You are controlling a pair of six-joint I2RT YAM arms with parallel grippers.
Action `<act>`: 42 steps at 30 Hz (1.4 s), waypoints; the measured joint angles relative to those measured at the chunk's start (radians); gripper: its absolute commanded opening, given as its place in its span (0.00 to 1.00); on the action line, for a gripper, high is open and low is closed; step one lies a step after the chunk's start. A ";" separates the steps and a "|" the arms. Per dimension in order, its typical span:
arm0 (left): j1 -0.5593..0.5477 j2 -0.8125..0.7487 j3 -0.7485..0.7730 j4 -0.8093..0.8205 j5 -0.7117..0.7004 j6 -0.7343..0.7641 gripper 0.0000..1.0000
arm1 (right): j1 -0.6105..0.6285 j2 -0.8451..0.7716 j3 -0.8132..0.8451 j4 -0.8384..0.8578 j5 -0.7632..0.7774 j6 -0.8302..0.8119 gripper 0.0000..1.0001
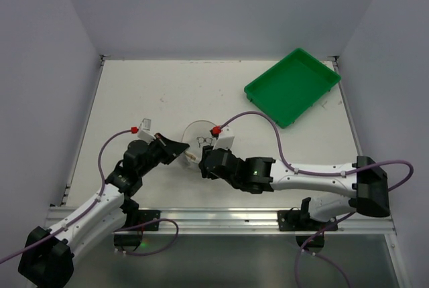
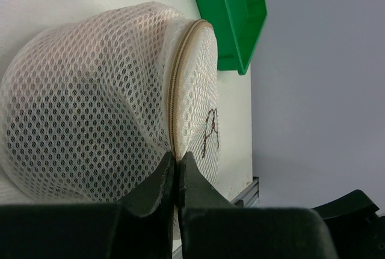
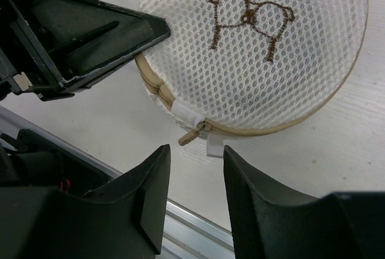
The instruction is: Unzip the laundry bag and remove the bra
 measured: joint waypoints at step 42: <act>-0.001 0.020 -0.024 0.063 0.002 -0.003 0.00 | -0.017 0.163 0.111 -0.076 -0.022 0.107 0.20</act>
